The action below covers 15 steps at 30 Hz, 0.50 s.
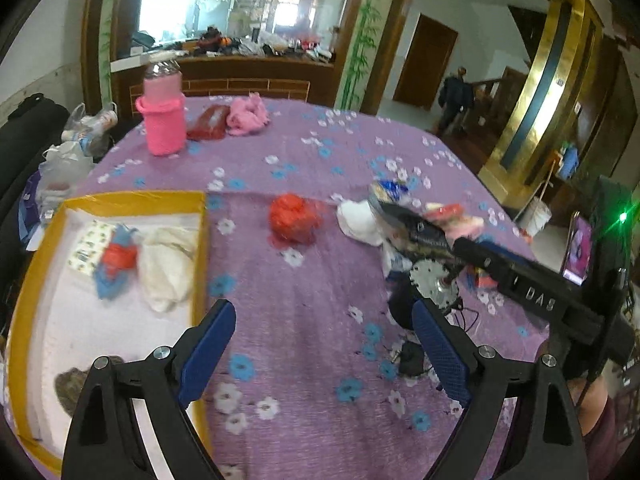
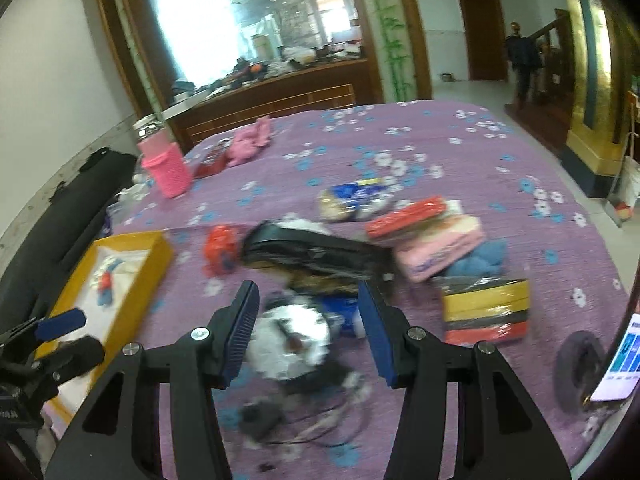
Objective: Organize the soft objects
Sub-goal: 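Grasp the red plastic bag with the left gripper while the right gripper moves toward the sponge pack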
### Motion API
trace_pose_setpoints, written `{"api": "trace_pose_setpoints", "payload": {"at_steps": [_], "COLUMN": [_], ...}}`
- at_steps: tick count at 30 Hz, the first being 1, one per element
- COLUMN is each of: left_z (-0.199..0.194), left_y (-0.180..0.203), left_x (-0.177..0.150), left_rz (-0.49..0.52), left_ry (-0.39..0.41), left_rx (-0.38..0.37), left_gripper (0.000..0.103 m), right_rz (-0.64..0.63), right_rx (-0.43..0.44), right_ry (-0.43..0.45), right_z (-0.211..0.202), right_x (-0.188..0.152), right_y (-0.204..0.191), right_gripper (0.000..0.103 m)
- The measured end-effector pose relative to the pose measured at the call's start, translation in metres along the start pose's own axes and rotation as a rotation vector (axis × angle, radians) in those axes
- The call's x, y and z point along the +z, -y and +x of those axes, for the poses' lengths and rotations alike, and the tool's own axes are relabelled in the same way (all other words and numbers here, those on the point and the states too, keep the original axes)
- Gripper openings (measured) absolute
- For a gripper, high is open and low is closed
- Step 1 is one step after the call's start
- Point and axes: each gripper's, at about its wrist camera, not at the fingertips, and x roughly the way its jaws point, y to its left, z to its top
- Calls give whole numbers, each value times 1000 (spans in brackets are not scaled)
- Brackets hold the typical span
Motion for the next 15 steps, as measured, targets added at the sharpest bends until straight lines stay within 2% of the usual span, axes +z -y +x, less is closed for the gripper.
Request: {"api": "trace_pose_setpoints", "payload": {"at_steps": [7,15], "left_z": [39,62], "left_y": [26,22], "left_x": [10,21], "left_rz": [12,7], "left_ry": [-64,-72], "left_rx": [21,45], "left_gripper": [91,91], "right_rz": [18,22], "right_rx": [-63,-98], "right_ry": [25,60], "right_z": [13,12], "right_x": [3,3], "right_y": [28,40], "right_gripper": [50,50]}}
